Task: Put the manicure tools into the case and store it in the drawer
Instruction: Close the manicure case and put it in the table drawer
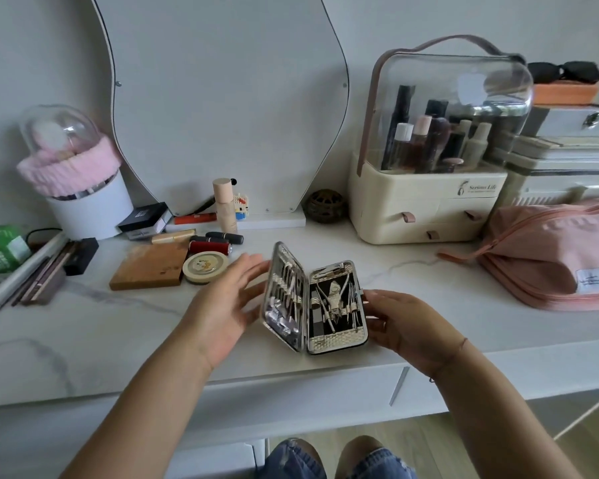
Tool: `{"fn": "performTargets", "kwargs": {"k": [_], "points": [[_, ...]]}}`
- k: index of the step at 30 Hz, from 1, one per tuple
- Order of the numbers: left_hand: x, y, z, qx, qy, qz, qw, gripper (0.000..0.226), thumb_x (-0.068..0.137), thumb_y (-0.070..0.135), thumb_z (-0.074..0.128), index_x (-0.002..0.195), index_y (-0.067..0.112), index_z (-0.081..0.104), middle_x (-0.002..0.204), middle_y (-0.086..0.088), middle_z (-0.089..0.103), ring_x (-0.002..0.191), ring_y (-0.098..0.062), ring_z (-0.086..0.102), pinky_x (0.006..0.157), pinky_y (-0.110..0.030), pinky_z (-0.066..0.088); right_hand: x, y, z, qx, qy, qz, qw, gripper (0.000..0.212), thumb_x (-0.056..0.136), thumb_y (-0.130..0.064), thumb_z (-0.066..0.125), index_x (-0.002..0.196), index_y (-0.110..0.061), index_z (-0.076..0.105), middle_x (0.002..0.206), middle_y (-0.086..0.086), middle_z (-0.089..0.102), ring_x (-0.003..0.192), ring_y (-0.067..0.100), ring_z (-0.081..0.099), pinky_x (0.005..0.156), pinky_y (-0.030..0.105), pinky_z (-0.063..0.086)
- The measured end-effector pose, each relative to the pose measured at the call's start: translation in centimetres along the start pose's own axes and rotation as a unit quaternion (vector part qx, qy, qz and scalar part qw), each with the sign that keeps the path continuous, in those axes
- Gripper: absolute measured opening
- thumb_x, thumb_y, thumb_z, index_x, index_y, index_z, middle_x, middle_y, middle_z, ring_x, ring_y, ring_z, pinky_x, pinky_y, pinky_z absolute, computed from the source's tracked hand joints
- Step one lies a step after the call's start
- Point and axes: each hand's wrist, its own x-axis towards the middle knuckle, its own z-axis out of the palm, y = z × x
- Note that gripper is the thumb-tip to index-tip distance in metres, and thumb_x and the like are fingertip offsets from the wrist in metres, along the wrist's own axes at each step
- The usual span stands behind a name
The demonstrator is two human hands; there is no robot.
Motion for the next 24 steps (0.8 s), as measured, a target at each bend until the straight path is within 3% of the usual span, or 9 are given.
{"fn": "performTargets", "kwargs": {"k": [2, 4, 7, 10, 15, 24], "points": [[-0.2, -0.7, 0.9, 0.071, -0.048, 0.044, 0.995, 0.047, 0.082, 0.050, 0.050, 0.118, 0.020, 0.058, 0.121, 0.005, 0.063, 0.101, -0.009, 0.061, 0.087, -0.031, 0.046, 0.2, 0.1, 0.1, 0.018, -0.016, 0.013, 1.000, 0.033, 0.098, -0.022, 0.039, 0.106, -0.001, 0.063, 0.092, 0.016, 0.066, 0.071, 0.022, 0.058, 0.061, 0.025, 0.054], [-0.4, -1.9, 1.9, 0.228, -0.086, 0.109, 0.964, 0.050, 0.082, 0.056, 0.047, 0.122, 0.027, 0.057, 0.123, 0.015, 0.060, 0.112, 0.004, 0.053, 0.099, -0.025, 0.039, 0.4, 0.0, 0.0, 0.023, -0.022, 0.019, 0.999, 0.034, 0.099, -0.027, 0.038, 0.103, -0.005, 0.064, 0.086, 0.013, 0.067, 0.067, 0.019, 0.058, 0.060, 0.025, 0.052], [-0.3, -4.6, 2.7, 0.418, -0.127, 0.175, 0.882, 0.044, 0.089, 0.046, 0.043, 0.128, 0.027, 0.051, 0.130, 0.021, 0.047, 0.115, 0.024, 0.036, 0.099, -0.001, 0.023, 0.4, 0.0, -0.2, 0.011, -0.030, 0.017, 0.999, 0.037, 0.097, -0.031, 0.041, 0.103, -0.003, 0.065, 0.088, 0.014, 0.067, 0.069, 0.020, 0.061, 0.061, 0.026, 0.053], [0.2, -6.5, 2.1, 0.544, -0.129, 0.242, 0.793, 0.048, 0.089, 0.044, 0.046, 0.136, 0.032, 0.041, 0.140, 0.023, 0.032, 0.131, 0.011, 0.020, 0.107, -0.009, 0.012, 0.3, 0.4, -0.3, -0.004, -0.029, 0.013, 0.999, 0.034, 0.095, -0.027, 0.048, 0.105, 0.001, 0.065, 0.092, 0.014, 0.070, 0.073, 0.020, 0.065, 0.062, 0.026, 0.054], [0.5, -6.8, 1.6, 0.576, -0.147, 0.255, 0.763, 0.066, 0.082, 0.064, 0.042, 0.141, 0.037, 0.028, 0.150, 0.021, 0.019, 0.137, 0.005, 0.009, 0.114, -0.024, 0.012, 0.5, 0.5, 0.2, -0.010, 0.002, 0.009, 1.000, 0.018, 0.090, -0.014, 0.057, 0.095, 0.000, 0.067, 0.083, 0.012, 0.070, 0.063, 0.017, 0.066, 0.056, 0.025, 0.056], [0.5, -7.3, 1.8, 0.590, -0.149, 0.266, 0.748, 0.070, 0.079, 0.063, 0.043, 0.141, 0.036, 0.028, 0.151, 0.021, 0.016, 0.139, 0.003, 0.005, 0.116, -0.029, 0.014, 0.8, 0.8, 0.1, -0.021, 0.011, 0.001, 1.000, 0.015, 0.091, -0.004, 0.053, 0.095, 0.003, 0.065, 0.082, 0.014, 0.069, 0.064, 0.017, 0.068, 0.059, 0.027, 0.058]]}}
